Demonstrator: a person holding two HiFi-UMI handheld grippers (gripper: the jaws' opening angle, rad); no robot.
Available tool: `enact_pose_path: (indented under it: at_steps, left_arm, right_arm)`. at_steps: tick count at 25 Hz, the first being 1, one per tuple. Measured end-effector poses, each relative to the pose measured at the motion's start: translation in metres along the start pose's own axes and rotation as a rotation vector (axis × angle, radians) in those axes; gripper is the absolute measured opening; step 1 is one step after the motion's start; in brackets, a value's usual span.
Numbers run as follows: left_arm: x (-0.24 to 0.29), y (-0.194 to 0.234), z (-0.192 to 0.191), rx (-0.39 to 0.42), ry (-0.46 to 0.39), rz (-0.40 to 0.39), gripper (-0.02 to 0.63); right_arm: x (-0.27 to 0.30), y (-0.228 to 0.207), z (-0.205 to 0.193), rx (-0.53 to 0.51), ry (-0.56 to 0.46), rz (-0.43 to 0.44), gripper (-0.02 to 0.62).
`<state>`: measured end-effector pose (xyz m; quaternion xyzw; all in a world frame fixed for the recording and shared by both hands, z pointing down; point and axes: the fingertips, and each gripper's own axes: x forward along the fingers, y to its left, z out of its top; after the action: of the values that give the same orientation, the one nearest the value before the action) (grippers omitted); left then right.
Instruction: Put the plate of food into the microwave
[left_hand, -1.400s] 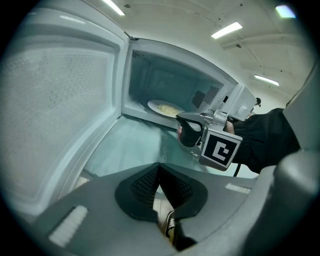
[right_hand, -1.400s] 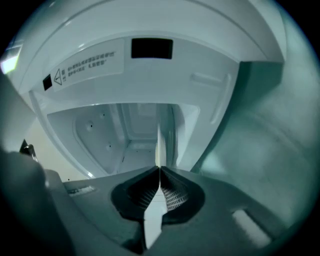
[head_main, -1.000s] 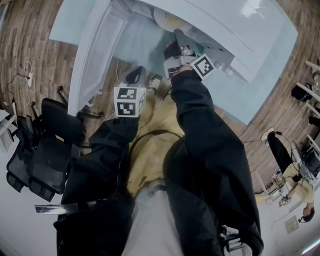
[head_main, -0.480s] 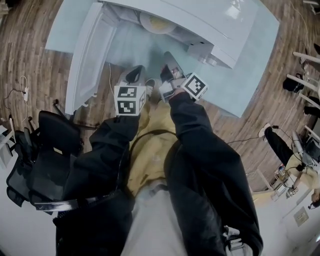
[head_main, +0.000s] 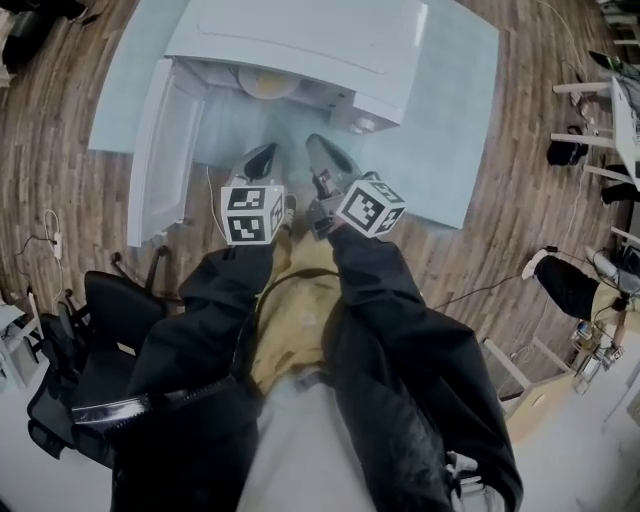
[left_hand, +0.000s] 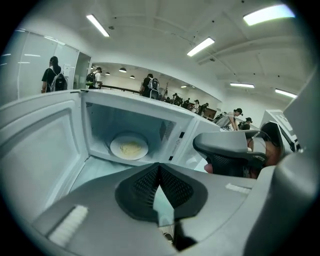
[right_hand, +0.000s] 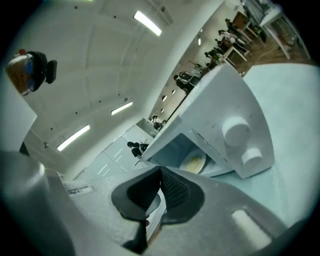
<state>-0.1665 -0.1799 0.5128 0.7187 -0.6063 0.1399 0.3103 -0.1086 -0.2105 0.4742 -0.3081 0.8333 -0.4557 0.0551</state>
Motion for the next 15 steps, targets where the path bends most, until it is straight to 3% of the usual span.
enact_pose_path:
  at_steps: [15]
  left_arm:
    - [-0.035, -0.073, 0.098, 0.143, -0.204, -0.071, -0.005]
  right_arm:
    - [-0.034, 0.072, 0.058, -0.475, -0.066, -0.059, -0.003]
